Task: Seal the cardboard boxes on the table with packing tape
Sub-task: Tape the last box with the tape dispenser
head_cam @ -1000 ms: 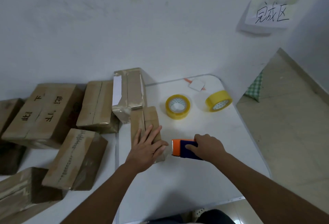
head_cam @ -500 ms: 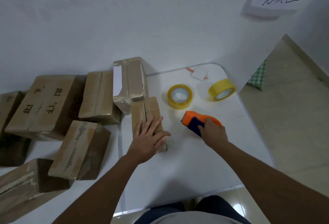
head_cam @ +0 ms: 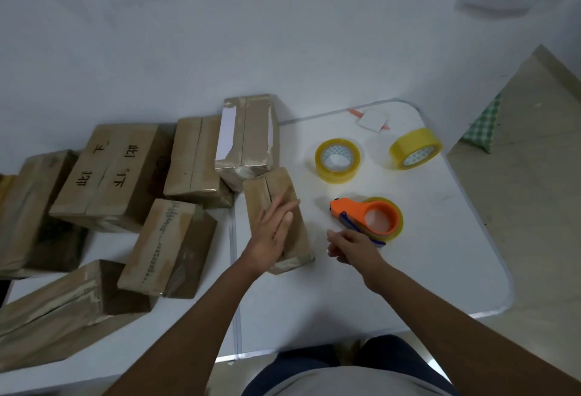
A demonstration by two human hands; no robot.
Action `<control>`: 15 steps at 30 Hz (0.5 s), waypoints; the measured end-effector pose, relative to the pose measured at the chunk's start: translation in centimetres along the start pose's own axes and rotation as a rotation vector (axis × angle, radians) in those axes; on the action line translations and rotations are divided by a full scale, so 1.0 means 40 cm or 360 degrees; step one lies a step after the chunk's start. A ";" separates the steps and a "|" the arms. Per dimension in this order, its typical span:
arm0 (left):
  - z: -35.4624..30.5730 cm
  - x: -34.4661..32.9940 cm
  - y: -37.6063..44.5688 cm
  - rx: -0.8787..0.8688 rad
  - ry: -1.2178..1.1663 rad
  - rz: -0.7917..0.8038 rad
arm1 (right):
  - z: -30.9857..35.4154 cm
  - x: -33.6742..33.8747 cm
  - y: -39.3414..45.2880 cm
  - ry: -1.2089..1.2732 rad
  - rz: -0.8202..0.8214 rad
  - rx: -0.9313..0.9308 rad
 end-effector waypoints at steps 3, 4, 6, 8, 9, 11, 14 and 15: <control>0.026 0.008 -0.018 -0.0076 0.0160 0.0040 | 0.013 0.013 -0.011 0.0016 -0.0037 0.0163; 0.034 -0.002 -0.026 -0.0152 0.0284 0.0084 | 0.020 0.014 -0.016 0.0000 -0.0048 0.0203; 0.051 -0.022 -0.040 -0.0255 0.0493 0.0186 | 0.033 0.015 -0.022 -0.0033 -0.0077 0.0270; 0.064 -0.033 -0.043 -0.0275 0.0642 0.0255 | 0.045 0.016 -0.027 -0.0079 -0.0093 0.0314; 0.064 -0.036 -0.044 -0.0286 0.0709 0.0274 | 0.051 0.018 -0.029 -0.0104 -0.0095 0.0335; 0.063 -0.039 -0.044 -0.0325 0.0824 0.0277 | 0.061 0.022 -0.029 -0.0146 -0.0093 0.0382; 0.067 -0.042 -0.046 -0.0364 0.0922 0.0276 | 0.071 0.023 -0.029 -0.0188 -0.0083 0.0430; 0.069 -0.043 -0.047 -0.0373 0.0935 0.0275 | 0.074 0.022 -0.029 -0.0206 -0.0080 0.0442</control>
Point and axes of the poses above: each hand's wrist, its own y-axis towards the middle knuckle, its own x-axis out of the back of the hand, z = x × y, the point moved 8 cm from there along y, towards the middle knuckle, and after that the axes turned 4 degrees about -x, right-handed, at the moved point
